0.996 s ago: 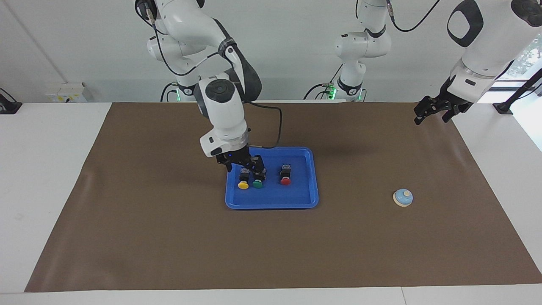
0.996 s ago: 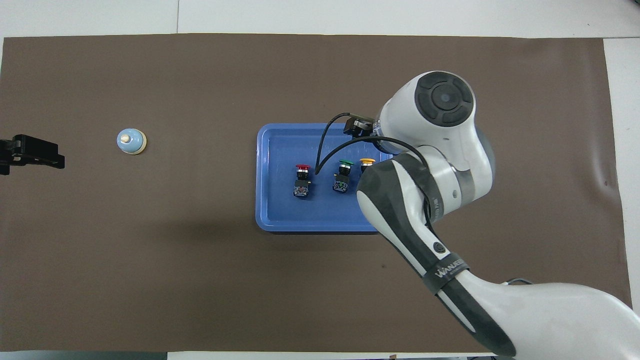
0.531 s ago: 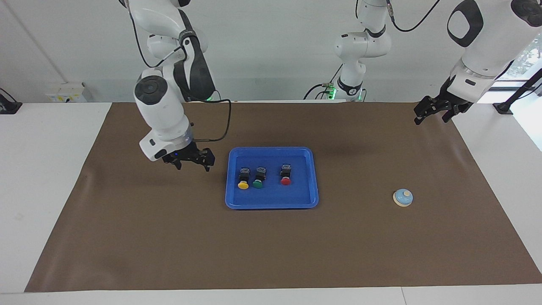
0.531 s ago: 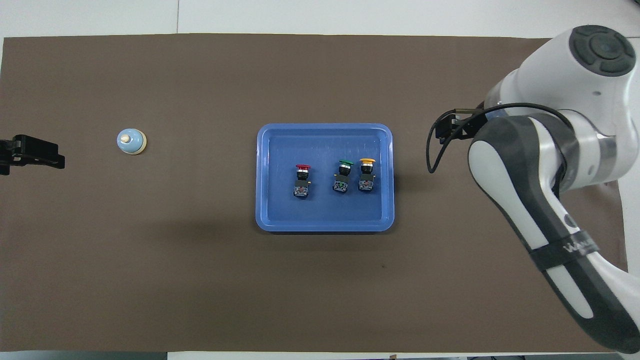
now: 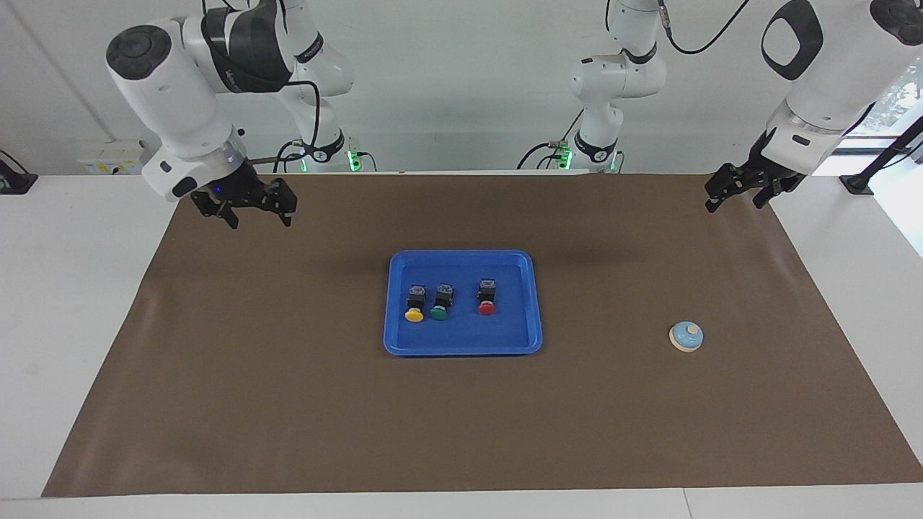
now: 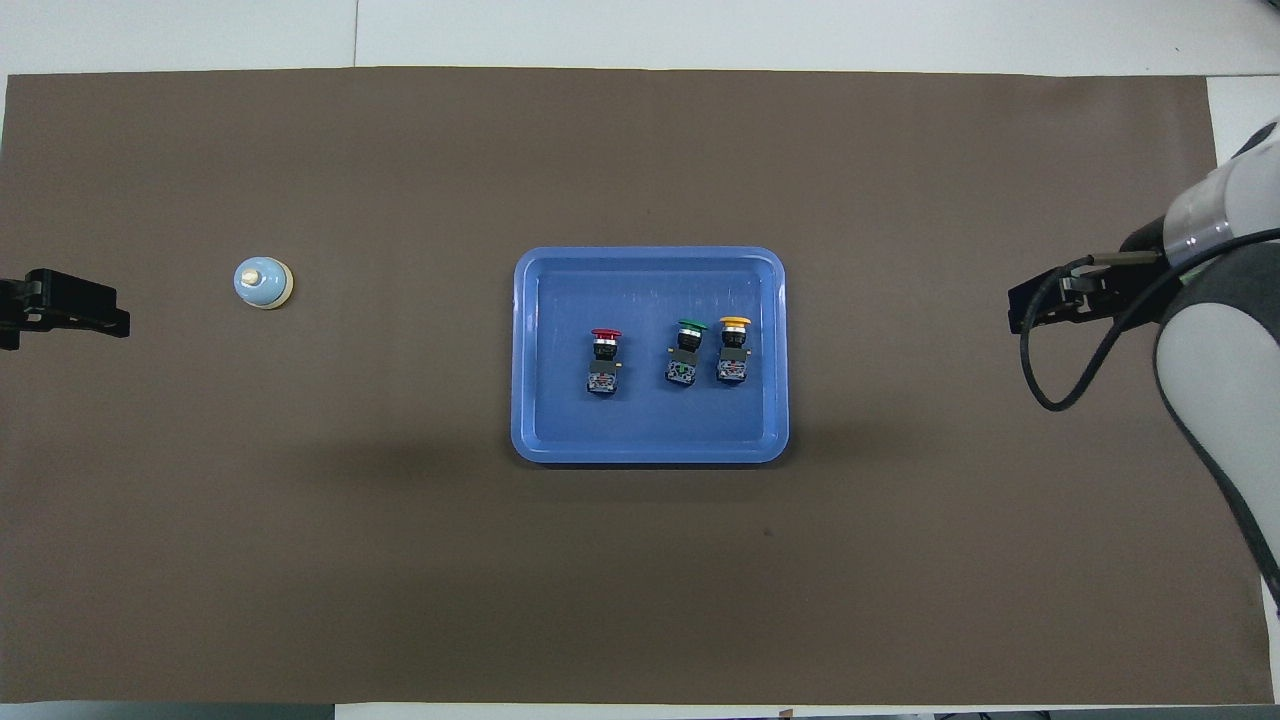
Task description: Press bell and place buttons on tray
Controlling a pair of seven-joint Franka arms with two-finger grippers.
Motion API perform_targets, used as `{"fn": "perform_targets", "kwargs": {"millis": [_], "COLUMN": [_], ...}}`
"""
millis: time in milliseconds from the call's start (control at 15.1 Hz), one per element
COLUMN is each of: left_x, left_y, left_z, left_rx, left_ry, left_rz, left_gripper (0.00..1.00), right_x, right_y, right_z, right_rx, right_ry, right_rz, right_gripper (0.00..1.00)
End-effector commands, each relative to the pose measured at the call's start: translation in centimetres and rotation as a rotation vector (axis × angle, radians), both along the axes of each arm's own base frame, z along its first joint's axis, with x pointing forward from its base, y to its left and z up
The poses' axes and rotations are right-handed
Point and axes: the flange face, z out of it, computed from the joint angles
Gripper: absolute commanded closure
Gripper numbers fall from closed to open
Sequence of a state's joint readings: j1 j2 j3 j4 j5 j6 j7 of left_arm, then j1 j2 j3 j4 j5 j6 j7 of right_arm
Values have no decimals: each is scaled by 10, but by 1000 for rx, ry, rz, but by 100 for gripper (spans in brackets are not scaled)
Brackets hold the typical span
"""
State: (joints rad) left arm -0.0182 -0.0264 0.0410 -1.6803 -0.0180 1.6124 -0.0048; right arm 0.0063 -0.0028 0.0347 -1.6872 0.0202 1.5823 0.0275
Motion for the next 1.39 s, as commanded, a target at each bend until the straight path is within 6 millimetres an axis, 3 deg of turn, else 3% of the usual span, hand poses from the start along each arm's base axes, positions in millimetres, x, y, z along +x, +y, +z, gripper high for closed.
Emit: {"fn": "perform_targets", "kwargs": {"millis": [0,266,1328], "left_x": [-7,-7,-6], "left_y": [2,2,-1], "left_z": [4,4,6], "left_rx": [5,5,4], "left_ry": [0,0,-7], "left_rz": [12,12,10], "left_gripper": [0,0,0], "right_x": [-22,-23,-25], "right_y": [-20,-31,-32], "right_z": [24,25,27], "right_rx": [-36,-32,-34], "right_ry": [-8,-15,-14], "right_rz": [39,22,20], "right_gripper": [0,0,0]}}
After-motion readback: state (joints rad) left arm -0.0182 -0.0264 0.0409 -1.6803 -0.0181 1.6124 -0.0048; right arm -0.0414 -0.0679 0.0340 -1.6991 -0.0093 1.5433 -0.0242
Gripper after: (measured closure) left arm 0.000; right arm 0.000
